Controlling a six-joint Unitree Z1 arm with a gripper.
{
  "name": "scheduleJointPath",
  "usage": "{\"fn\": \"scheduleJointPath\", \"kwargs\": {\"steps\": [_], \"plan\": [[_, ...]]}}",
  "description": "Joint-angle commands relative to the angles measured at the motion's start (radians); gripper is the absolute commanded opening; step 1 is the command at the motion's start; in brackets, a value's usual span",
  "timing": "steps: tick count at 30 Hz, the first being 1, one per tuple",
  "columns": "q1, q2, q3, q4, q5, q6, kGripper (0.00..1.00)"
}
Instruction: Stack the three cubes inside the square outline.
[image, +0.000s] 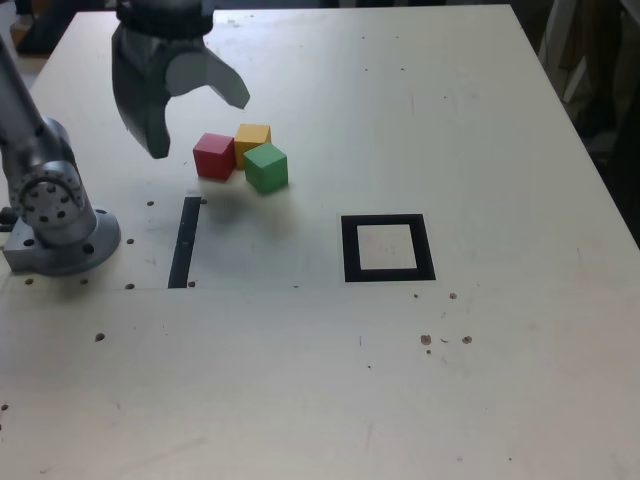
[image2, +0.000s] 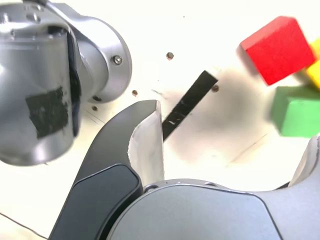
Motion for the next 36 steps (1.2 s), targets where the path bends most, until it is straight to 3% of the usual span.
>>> {"fn": "scheduleJointPath", "kwargs": {"steps": [1,13,19,27,36], "plan": [[0.014,0.003,-0.009,0.005,0.003,-0.023,0.99],[0.122,0.041,0.007,-0.021,-0.001,-0.131,0.97],[0.172,0.092,0.031,-0.076,-0.011,-0.134,0.97],[0.238,0.127,0.06,-0.094,-0.009,-0.122,0.97],[0.291,0.179,0.071,-0.109,-0.031,-0.097,0.96]]}}
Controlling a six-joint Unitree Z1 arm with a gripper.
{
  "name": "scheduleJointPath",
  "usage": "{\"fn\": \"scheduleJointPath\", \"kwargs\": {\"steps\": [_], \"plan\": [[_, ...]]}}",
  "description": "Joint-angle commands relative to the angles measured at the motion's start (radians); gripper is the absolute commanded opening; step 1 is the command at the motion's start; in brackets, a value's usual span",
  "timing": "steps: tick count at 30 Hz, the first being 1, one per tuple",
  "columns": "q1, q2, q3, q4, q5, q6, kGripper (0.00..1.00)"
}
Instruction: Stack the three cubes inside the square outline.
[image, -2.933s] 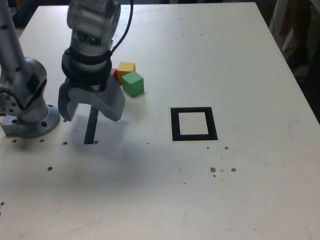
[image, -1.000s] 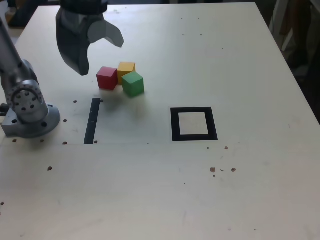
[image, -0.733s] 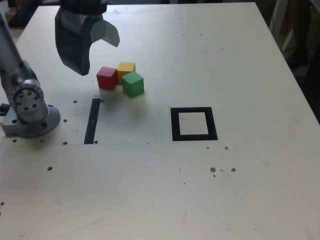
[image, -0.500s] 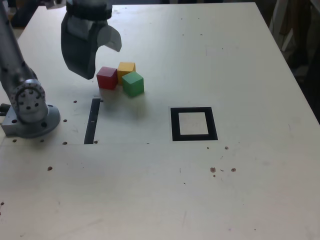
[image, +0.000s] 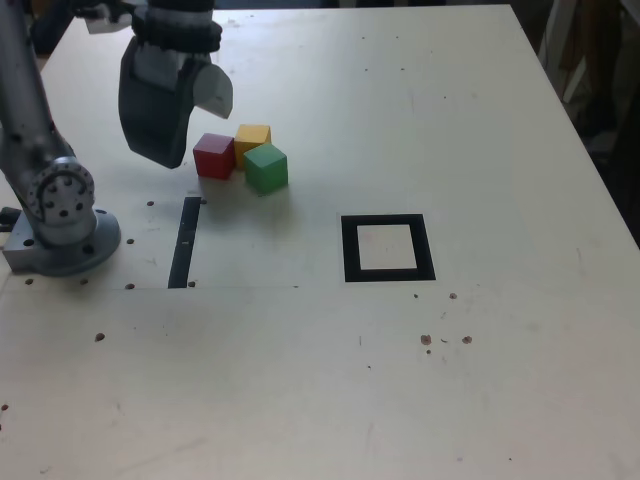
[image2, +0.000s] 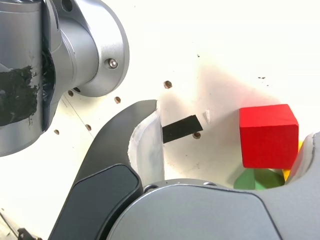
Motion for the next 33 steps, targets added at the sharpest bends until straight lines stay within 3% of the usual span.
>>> {"fn": "scheduleJointPath", "kwargs": {"steps": [1,21,27,33], "plan": [[0.013,0.015,0.004,-0.005,-0.005,0.007,0.96],[0.111,0.159,0.0,-0.063,-0.035,0.122,0.91],[0.113,0.178,-0.008,-0.065,-0.039,0.13,0.76],[0.113,0.18,-0.02,-0.093,-0.038,0.15,0.47]]}}
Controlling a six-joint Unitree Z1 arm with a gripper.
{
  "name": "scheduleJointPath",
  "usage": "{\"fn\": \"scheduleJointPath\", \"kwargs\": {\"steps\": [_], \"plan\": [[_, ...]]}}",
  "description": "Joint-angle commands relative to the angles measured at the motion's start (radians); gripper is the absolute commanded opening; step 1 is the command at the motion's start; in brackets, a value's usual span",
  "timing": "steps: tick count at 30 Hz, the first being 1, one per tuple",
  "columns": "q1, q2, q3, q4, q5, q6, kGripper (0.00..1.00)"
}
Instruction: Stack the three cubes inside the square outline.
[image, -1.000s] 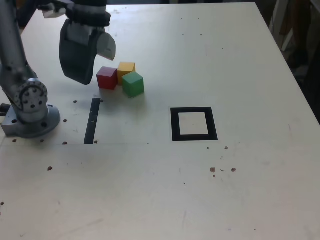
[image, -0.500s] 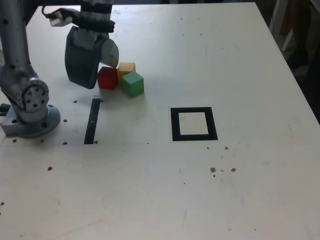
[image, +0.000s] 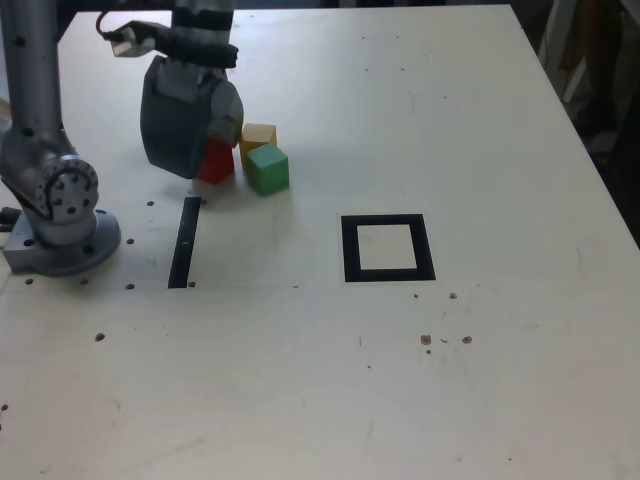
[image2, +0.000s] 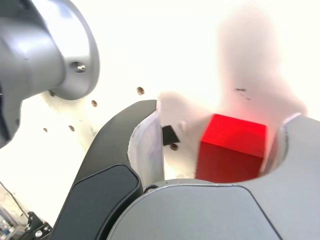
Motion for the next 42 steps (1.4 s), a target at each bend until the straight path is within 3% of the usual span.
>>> {"fn": "scheduleJointPath", "kwargs": {"steps": [1,5,27,35,42], "plan": [[0.001,0.003,-0.005,-0.011,-0.001,0.01,0.43],[0.001,0.003,-0.004,-0.027,0.0,0.022,0.36],[0.001,-0.015,0.009,-0.048,0.013,0.045,0.34],[-0.026,-0.071,-0.071,0.027,0.049,0.093,0.34],[-0.16,-0.075,-0.269,0.163,0.109,0.161,0.34]]}}
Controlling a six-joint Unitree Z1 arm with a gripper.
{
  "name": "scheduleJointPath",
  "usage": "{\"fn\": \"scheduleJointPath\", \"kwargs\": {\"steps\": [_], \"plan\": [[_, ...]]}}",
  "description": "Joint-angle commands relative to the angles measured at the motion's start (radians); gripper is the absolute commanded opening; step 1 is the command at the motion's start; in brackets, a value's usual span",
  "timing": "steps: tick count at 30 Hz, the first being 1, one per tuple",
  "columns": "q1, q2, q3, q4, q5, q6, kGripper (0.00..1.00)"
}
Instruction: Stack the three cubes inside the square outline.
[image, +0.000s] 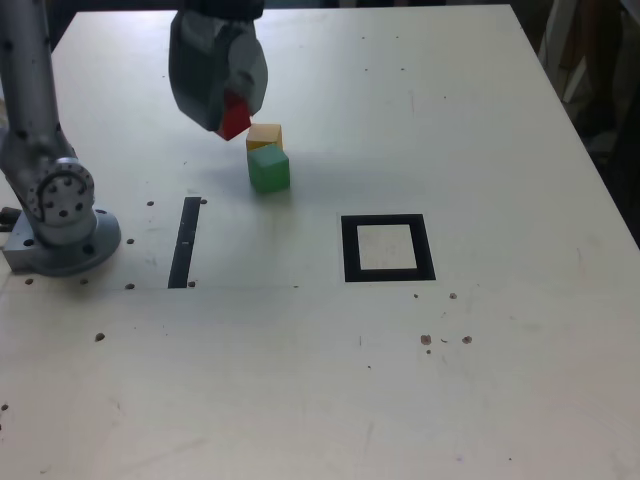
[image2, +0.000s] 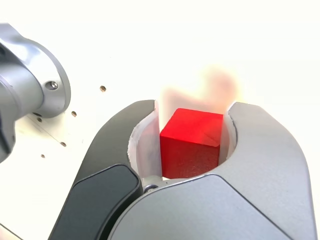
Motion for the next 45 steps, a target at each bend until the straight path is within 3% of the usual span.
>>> {"fn": "scheduleJointPath", "kwargs": {"steps": [1,10,22,36,45], "plan": [[-0.032,-0.003,-0.036,0.024,0.005,0.017,0.34],[-0.247,0.038,-0.178,0.113,0.007,0.068,0.34],[-0.476,0.116,-0.301,0.153,0.007,0.083,0.34],[-0.648,0.304,-0.447,0.171,-0.018,0.091,0.34],[-0.691,0.387,-0.486,0.169,-0.024,0.093,0.34]]}}
